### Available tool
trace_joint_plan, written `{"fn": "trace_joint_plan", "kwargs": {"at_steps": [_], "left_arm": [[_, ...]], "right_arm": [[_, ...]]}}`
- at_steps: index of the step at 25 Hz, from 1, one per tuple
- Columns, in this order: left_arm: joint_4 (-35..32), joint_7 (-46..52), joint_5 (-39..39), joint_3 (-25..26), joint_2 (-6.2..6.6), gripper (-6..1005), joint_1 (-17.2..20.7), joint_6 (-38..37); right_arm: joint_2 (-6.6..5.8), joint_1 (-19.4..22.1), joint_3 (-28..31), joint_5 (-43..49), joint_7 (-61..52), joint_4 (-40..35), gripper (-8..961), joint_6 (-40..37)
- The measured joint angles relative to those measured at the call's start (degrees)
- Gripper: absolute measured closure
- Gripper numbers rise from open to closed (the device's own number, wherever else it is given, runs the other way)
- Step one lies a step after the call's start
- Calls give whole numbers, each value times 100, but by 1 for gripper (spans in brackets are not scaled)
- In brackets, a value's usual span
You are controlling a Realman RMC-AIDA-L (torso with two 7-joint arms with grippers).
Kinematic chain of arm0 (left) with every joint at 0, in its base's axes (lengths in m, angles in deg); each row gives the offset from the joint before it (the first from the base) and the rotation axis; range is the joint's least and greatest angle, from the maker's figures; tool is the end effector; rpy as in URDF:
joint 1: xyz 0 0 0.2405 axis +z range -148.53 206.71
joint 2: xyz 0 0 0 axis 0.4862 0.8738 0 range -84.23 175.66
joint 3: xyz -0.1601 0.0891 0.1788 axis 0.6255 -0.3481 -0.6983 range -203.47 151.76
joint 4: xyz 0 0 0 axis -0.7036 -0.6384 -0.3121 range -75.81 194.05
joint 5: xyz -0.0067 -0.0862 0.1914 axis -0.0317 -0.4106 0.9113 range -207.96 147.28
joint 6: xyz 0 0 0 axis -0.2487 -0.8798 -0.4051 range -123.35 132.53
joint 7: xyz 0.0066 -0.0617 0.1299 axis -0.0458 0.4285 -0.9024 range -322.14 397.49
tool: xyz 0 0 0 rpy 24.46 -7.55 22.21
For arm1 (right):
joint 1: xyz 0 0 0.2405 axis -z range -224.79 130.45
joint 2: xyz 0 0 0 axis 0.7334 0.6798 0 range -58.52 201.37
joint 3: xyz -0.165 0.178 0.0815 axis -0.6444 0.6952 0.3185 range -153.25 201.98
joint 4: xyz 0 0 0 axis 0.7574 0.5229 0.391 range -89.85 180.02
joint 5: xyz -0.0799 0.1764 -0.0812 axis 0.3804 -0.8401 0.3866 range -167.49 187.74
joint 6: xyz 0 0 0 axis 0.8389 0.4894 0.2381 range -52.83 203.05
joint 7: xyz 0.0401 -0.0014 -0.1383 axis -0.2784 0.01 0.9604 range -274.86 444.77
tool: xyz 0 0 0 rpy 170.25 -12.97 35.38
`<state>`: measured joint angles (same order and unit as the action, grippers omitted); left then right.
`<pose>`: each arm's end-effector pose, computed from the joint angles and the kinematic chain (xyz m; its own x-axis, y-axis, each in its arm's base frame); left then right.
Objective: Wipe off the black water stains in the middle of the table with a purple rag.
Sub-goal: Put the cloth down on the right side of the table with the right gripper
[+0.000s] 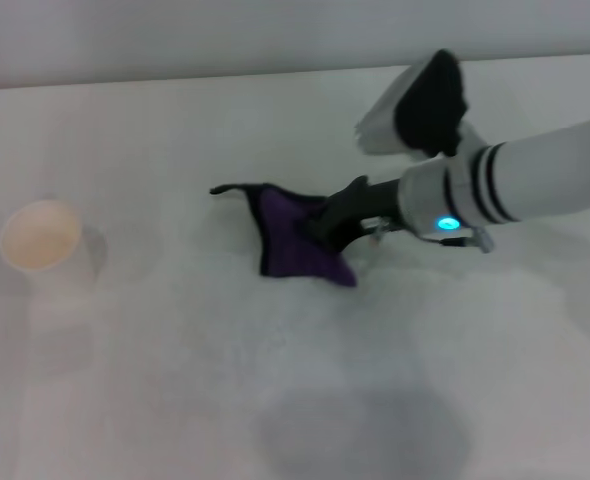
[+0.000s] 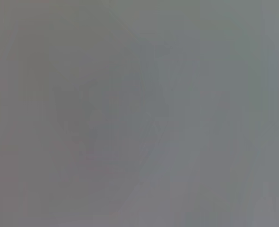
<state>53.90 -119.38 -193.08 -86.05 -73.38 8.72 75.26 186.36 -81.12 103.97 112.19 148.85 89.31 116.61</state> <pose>-0.3758 0.3022 0.0328 0.6036 -0.0718 0.7940 0.7968 0.0213 -0.6038 0.2247 0.3769 -0.0864 0.8471 -0.5048 -0.1661 -0.5280 -0.7645 -0.3698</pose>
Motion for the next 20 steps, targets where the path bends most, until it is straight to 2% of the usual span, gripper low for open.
{"fn": "trace_joint_plan", "kwargs": {"at_steps": [4,9,13,17,20], "left_arm": [[-64,0,-17,8,1,123,7,-4],[-108,0,-21,9,1,123,17,-24],[-110,2,-21,9,1,123,16,-15],[-111,3,-21,-4,1,123,6,-10],[-111,3,-21,-13,1,123,-1,-7]], "right_arm": [[-57,243,948,301,6,-5,868,648],[-107,509,1768,489,240,43,866,1283],[-89,620,1953,493,579,46,864,1386],[7,615,1937,493,888,49,863,1344],[33,576,1933,474,954,50,862,1296]]}}
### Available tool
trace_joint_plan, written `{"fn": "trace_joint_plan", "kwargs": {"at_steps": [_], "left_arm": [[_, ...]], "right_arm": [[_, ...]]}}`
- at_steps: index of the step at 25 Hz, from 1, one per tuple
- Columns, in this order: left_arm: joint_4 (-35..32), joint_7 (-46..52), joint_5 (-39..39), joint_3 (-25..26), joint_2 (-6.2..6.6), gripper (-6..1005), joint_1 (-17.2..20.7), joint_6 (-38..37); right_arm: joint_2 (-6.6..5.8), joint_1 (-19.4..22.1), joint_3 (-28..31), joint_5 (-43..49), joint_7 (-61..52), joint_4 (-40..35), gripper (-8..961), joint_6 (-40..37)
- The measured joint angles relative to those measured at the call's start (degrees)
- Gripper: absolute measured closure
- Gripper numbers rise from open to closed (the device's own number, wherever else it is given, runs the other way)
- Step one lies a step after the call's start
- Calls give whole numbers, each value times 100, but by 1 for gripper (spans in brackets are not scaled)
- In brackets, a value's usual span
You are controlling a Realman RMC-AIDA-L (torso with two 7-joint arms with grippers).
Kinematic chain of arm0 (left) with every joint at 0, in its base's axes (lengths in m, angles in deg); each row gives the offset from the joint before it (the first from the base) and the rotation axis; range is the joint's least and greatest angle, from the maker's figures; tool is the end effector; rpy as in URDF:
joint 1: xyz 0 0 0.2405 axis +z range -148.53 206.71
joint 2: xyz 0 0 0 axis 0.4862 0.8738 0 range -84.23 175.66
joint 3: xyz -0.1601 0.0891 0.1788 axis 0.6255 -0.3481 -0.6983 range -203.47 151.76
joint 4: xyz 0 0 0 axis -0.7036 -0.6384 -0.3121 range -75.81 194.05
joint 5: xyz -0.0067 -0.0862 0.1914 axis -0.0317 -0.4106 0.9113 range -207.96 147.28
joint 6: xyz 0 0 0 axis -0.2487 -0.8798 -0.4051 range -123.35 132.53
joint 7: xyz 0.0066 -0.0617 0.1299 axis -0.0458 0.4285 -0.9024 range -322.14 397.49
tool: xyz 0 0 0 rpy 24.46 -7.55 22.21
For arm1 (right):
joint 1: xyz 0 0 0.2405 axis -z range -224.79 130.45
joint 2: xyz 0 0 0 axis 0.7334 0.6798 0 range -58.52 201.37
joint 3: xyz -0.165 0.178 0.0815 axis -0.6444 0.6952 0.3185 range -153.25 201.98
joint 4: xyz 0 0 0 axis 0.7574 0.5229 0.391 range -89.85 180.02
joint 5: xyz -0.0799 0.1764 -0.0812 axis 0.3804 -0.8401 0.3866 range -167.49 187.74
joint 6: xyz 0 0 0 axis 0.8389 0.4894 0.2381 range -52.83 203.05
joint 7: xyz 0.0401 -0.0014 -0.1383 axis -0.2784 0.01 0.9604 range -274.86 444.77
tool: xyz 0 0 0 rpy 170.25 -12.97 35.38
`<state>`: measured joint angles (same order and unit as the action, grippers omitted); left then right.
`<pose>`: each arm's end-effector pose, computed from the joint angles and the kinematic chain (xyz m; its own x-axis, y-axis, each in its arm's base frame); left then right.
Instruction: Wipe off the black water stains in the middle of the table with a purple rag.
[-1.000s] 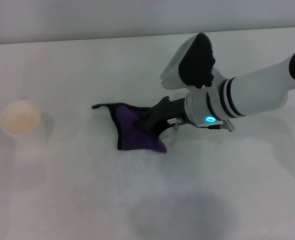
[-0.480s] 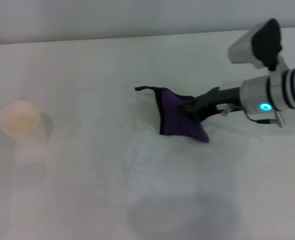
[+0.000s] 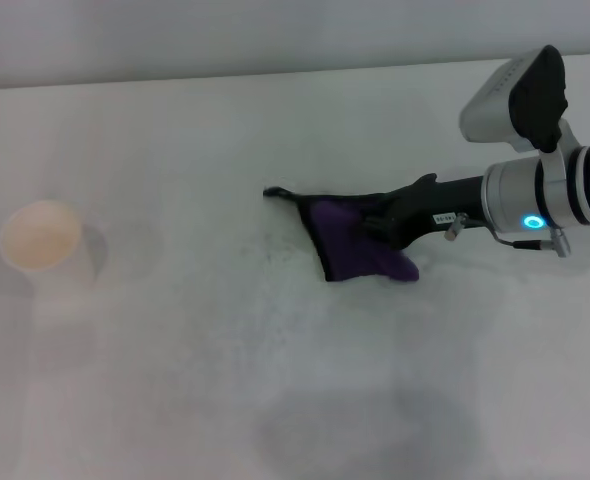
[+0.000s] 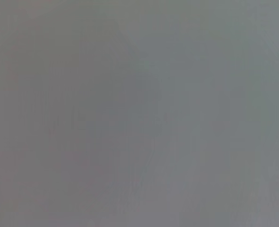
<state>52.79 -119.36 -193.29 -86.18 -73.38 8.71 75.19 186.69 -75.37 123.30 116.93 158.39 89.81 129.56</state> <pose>-0.3732 0.3056 0.0363 0.6065 -0.0890 0.7901 0.7941 0.0177 -0.6076 0.2649 0.3665 -0.0425 0.8097 -0.5386 -0.2331 -0.5867 -0.7321 -0.3462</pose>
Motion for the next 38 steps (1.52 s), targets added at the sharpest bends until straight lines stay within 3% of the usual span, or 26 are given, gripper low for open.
{"fn": "trace_joint_plan", "kwargs": {"at_steps": [3,9,13,16,21,24,29,38], "left_arm": [[0,0,0,-10,0,123,-1,6],[0,0,0,-3,-8,123,-2,16],[0,-1,0,6,-9,123,-27,18],[0,-3,19,-2,-3,123,-50,18],[-13,-29,55,-2,17,123,-65,-25],[-14,-40,40,11,18,123,-70,-75],[-17,-35,14,19,10,123,-84,-81],[-16,-38,-170,22,17,123,-289,-506]], "right_arm": [[-5,18,99,-45,3,66,861,-15],[-5,331,575,-369,238,456,540,5],[-4,579,1128,-1705,1074,335,348,-15],[-4,780,1377,-3425,2232,-127,202,179],[10,871,1521,-6509,5106,-1665,168,1023],[37,878,1515,-7575,6391,-2363,148,1182],[71,880,1537,-8207,7448,-2984,132,838],[84,876,1523,-8359,7556,-3242,137,379]]}}
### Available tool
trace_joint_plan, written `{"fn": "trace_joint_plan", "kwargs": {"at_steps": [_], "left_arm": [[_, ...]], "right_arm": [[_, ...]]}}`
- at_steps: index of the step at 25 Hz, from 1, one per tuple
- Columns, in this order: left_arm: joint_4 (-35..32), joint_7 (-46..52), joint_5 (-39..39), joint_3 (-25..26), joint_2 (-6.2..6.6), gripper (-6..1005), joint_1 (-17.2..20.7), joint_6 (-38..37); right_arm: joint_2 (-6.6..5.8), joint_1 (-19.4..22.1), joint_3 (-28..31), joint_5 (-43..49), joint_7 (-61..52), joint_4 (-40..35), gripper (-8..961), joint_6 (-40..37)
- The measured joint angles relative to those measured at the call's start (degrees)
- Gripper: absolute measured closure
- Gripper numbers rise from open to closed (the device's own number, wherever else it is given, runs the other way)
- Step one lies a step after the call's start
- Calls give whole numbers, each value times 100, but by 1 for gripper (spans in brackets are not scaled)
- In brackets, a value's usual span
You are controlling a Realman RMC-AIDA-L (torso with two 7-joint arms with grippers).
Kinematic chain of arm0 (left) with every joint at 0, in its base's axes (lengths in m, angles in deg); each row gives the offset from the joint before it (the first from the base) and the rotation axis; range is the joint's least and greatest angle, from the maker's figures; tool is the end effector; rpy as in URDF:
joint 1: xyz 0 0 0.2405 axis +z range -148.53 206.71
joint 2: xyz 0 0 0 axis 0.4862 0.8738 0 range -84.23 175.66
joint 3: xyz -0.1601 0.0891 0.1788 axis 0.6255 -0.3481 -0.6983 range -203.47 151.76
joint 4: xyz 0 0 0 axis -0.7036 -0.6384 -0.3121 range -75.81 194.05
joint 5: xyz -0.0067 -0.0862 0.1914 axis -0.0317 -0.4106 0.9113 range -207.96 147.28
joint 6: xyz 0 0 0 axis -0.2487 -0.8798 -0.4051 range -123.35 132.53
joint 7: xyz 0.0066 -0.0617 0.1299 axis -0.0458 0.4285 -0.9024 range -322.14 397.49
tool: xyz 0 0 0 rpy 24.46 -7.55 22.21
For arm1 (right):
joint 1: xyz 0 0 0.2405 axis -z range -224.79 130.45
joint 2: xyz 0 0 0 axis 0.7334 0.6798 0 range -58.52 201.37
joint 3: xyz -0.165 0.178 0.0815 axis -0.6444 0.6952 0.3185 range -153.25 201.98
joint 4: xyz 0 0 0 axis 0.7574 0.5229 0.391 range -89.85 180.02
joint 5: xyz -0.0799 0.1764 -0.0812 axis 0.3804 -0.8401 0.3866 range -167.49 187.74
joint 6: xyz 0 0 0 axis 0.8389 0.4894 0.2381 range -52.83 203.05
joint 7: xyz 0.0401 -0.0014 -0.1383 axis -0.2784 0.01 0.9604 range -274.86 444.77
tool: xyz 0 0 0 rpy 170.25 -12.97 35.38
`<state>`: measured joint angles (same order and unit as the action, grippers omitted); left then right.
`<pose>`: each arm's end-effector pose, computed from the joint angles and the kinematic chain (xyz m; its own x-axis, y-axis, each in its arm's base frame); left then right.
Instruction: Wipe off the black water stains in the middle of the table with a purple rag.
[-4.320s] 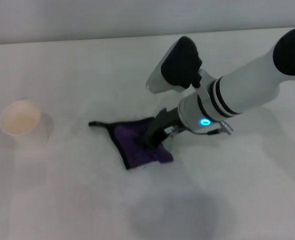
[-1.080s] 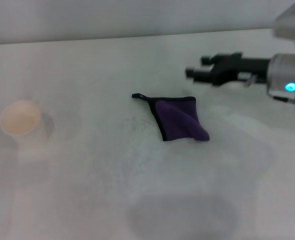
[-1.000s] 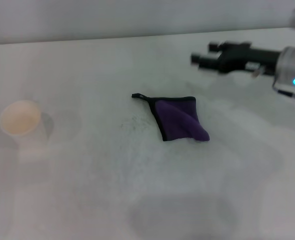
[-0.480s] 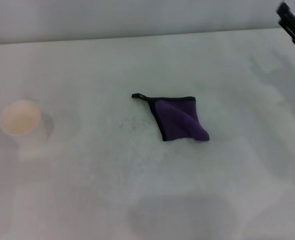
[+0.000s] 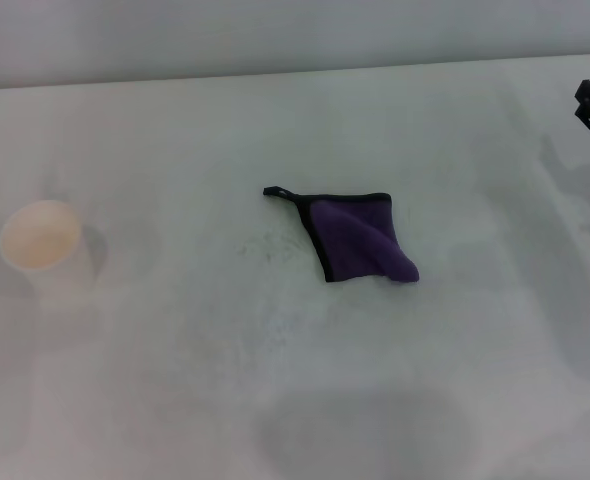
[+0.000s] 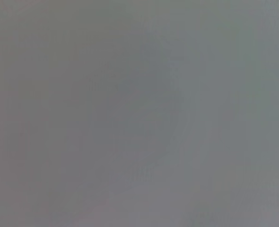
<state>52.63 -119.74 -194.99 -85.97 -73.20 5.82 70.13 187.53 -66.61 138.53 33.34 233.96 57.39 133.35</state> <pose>-0.3707 0.3255 0.0359 0.6028 -0.0539 0.7961 0.7979 0.0398 -0.6015 0.3853 0.3222 0.0389 0.6224 -0.0857 -0.7780 -0.7827 -0.0620 -0.6194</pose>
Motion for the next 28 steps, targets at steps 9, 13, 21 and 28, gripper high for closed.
{"fn": "trace_joint_plan", "kwargs": {"at_steps": [9,13,21,28], "left_arm": [[-33,1,-274,-2,9,123,-59,-13],[-36,13,-270,-39,19,123,-44,-16],[-39,26,-227,-53,-10,123,191,32],[272,106,-214,-54,-51,123,115,-1]], "right_arm": [[9,-21,4,-6,7,-104,137,-72],[8,-10,18,-9,1,-98,137,-21],[1,-5,-22,-11,11,-106,137,-46],[5,11,-65,40,5,-144,137,-10]]}}
